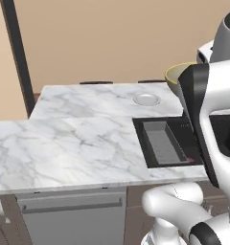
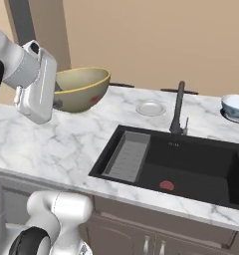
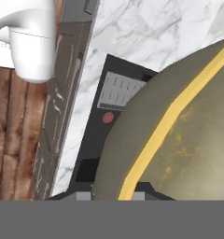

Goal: Move the bowls from the cabinet to the plates on the dining table.

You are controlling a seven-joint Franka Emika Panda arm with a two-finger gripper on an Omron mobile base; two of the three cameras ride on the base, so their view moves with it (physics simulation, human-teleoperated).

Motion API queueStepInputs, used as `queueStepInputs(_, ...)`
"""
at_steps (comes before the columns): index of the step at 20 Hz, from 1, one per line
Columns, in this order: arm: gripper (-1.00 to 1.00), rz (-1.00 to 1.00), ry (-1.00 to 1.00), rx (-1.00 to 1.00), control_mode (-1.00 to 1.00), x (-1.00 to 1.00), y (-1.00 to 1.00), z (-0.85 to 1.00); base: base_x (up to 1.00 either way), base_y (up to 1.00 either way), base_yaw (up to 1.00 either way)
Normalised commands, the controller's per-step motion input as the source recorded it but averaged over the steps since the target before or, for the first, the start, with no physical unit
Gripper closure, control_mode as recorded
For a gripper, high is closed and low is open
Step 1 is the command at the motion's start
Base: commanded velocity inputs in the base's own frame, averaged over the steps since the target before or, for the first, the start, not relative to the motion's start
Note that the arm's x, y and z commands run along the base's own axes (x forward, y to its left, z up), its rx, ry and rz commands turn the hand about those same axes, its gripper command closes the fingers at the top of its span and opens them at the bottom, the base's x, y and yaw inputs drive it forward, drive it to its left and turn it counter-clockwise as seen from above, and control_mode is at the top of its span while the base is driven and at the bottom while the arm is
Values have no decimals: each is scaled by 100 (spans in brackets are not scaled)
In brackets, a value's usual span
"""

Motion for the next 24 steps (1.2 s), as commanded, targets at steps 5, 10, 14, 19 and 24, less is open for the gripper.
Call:
queueStepInputs(5, 100, 0, 0, 0, 100, 0, 0, 0, 43, 35, -23)
queueStepInputs(10, 100, 0, 0, 0, 100, 0, 0, 0, 71, 1, -19)
queueStepInputs(14, 100, 0, 0, 0, 100, 0, 0, 0, 55, 8, -16)
queueStepInputs(19, 100, 0, 0, 0, 100, 0, 0, 0, 12, 29, -9)
queueStepInputs(24, 100, 0, 0, 0, 100, 0, 0, 0, 2, 14, -5)
